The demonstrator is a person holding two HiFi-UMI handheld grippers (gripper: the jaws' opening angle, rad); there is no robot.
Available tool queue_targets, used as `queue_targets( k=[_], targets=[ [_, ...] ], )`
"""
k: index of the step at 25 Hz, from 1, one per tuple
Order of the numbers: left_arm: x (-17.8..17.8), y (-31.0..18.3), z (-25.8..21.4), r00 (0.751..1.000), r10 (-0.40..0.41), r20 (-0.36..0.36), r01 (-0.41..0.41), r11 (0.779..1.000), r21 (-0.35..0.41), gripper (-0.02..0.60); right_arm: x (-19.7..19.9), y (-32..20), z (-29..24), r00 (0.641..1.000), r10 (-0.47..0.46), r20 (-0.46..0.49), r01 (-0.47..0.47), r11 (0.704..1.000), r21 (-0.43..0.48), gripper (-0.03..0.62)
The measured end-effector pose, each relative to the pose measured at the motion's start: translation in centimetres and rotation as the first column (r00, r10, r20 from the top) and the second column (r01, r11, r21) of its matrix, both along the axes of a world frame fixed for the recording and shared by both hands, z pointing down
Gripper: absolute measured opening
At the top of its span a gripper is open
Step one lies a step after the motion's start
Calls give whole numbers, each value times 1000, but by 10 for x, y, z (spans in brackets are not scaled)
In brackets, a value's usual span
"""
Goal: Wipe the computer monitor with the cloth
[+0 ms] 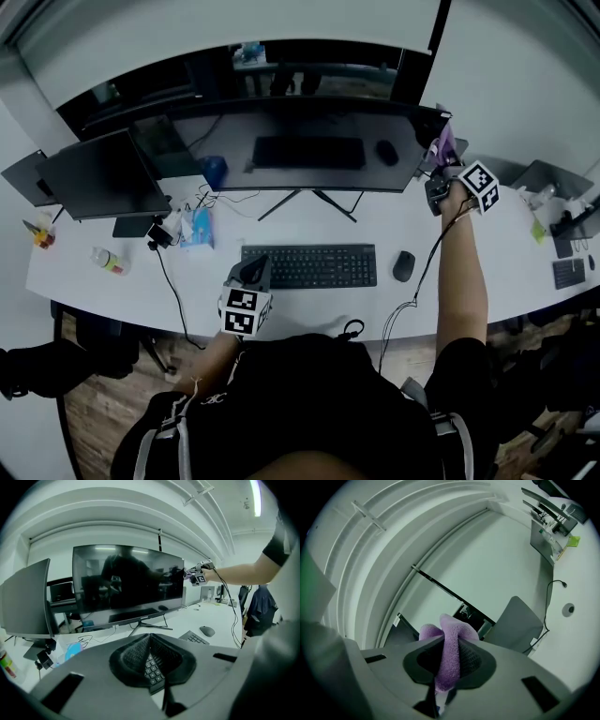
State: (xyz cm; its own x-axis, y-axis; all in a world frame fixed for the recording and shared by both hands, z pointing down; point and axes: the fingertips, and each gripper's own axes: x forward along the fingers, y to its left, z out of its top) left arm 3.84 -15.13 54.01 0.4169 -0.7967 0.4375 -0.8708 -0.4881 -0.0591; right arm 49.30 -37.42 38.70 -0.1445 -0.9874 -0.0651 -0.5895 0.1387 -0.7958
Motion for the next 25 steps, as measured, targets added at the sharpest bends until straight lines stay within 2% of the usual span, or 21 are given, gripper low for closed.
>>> queue_targets(
  k=[13, 20, 25],
  targets=[
    [-13, 17, 16, 1000, -25, 18, 26, 998, -51, 14, -3, -1, 77, 1000, 2, 16, 0, 989, -145, 71],
    [-23, 23, 26, 998, -44, 38, 47, 994, -94, 14, -3, -1, 123, 993, 6, 114, 14, 985, -172, 71],
    [-36, 23, 29, 996, -67, 65, 74, 990, -121, 14, -5, -3, 154, 991, 3, 136, 24, 980, -196, 69]
  ],
)
